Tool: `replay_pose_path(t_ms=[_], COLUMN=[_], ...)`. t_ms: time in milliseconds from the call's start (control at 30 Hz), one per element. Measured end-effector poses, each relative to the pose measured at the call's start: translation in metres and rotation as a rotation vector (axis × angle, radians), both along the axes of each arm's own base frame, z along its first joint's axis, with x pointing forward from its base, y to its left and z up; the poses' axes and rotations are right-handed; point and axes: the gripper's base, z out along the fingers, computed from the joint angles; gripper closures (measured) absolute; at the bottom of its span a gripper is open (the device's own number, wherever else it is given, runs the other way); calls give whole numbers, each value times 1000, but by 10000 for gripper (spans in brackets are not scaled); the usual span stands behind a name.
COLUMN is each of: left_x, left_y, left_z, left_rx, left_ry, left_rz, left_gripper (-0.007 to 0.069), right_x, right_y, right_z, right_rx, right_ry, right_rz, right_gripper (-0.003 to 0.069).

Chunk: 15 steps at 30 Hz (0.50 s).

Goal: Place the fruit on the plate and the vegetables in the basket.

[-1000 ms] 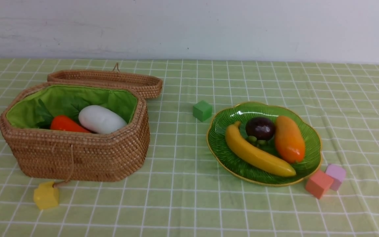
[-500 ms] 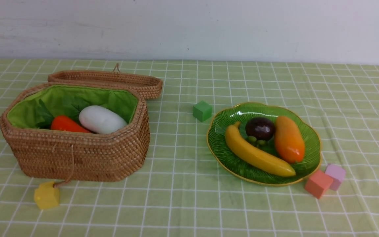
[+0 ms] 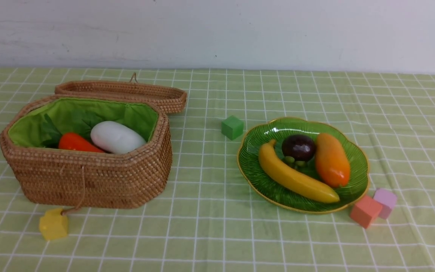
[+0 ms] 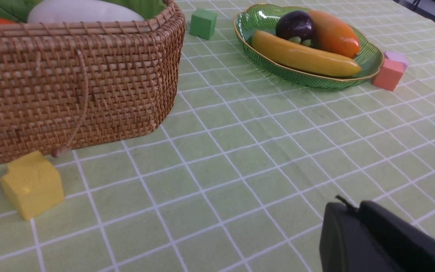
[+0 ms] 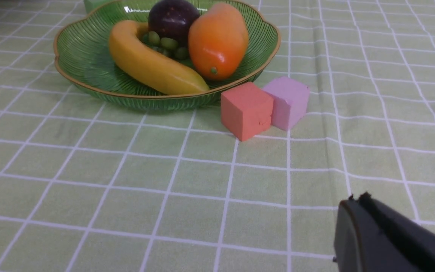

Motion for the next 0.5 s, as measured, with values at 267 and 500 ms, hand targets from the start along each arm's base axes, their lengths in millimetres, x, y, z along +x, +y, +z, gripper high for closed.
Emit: replay_pose_path(t_ms=[267, 500], left_x=[0, 1], left_y=[0, 0], left_z=[0, 2], left_rx=[0, 17], left_ry=[0, -35], left_rz=[0, 5], left_gripper=[578, 567], right_x=[0, 0], right_y=[0, 0], right_z=[0, 0], right_rx=[0, 0], right_ry=[1, 0], right_rz=[0, 0], right_gripper=[668, 661])
